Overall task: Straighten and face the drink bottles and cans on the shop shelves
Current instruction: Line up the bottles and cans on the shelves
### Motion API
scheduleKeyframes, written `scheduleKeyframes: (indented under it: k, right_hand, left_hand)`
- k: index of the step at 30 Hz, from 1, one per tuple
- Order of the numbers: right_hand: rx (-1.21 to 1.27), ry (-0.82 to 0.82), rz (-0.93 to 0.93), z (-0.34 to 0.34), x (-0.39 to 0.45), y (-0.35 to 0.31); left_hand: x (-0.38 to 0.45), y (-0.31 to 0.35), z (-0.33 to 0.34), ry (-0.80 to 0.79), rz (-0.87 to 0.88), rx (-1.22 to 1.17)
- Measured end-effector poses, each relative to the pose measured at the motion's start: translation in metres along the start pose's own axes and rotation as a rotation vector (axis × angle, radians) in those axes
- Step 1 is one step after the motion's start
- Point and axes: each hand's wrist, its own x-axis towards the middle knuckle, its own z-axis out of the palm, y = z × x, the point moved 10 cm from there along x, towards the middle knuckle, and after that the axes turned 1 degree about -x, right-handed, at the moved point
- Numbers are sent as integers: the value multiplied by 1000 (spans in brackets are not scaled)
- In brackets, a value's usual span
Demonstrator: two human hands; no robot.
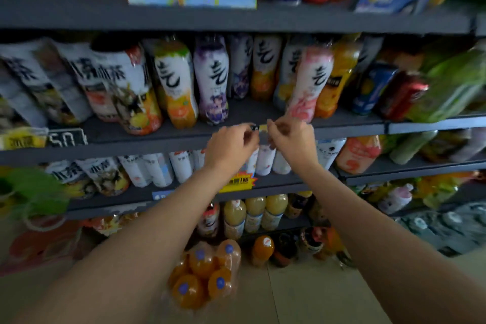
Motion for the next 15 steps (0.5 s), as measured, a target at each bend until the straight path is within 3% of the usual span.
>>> scheduleKeyframes:
  k: [4, 8, 15]
  right_hand:
    - [-112, 102, 170, -46, 30, 0]
    - [9, 106, 480, -60, 50, 52]
    - [148, -66, 505, -40, 78, 73]
  left_hand:
    - [27, 30, -26, -1, 28, -96]
    - [44, 40, 13, -177, -19, -80]
    - [51, 25, 42, -246, -158, -53]
